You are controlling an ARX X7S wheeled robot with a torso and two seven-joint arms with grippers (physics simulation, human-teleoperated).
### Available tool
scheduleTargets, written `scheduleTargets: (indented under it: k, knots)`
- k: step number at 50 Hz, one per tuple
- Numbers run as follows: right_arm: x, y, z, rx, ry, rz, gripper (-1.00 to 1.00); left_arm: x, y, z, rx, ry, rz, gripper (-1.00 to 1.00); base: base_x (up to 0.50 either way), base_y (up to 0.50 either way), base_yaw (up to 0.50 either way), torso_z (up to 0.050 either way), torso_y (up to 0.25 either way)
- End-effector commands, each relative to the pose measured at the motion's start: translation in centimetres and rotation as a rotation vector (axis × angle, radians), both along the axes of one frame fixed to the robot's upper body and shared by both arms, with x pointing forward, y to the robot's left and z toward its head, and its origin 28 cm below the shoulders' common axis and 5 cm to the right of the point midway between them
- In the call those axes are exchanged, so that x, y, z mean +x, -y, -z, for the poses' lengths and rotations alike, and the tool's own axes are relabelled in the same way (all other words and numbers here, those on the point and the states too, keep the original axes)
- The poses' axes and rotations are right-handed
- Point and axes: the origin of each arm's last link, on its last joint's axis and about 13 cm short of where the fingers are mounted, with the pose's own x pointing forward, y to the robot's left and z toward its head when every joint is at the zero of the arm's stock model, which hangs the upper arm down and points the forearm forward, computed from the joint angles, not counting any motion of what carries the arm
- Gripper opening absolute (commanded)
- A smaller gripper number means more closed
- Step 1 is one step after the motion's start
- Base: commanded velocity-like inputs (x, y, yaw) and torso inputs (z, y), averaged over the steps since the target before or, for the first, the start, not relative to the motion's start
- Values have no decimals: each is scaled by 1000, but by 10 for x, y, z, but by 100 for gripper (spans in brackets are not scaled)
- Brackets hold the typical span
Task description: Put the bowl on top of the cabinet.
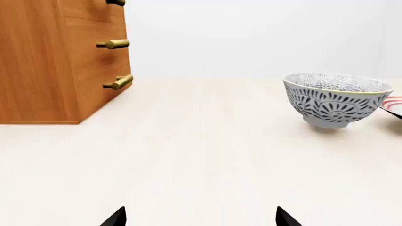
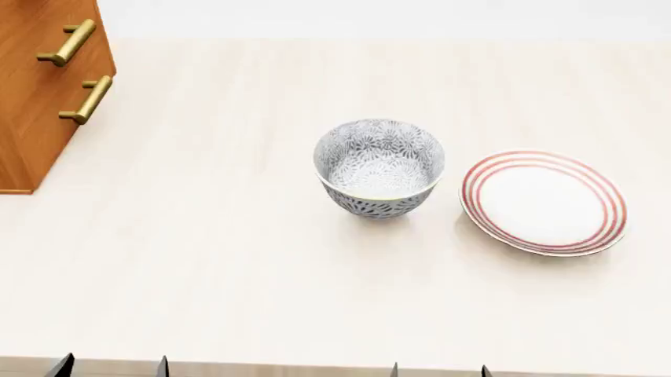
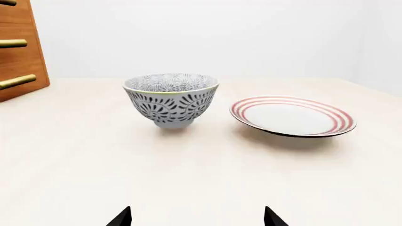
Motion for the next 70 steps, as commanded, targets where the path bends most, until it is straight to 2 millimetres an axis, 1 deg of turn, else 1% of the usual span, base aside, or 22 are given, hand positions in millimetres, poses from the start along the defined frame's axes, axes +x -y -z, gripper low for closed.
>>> scheduleTargets:
  k: [1,12,22,32,56,70]
  knots:
    - [0,0,-1,2,-1,7,100,0,1,0,2,-2,9,100,0,0,0,0,0]
    - [-2,-2,0,-19,10,7,100,-1,2,-1,10,-3,19,100,0,0,0,0,0]
    - [-2,-1,-4,15,-6,47,100,0,2,-2,0,-25,8,100,0,0,0,0,0]
    - [-2,-2,-4,-36,17,109,100,1,3,-2,4,-35,13,100,0,36,0,0,0]
    - [-3,-3,-4,-35,19,83,100,2,2,-1,1,-38,-2,100,0,497,0,0,0]
    - [-5,-5,-3,-71,33,91,100,1,2,-2,-3,-36,3,100,0,126,0,0,0]
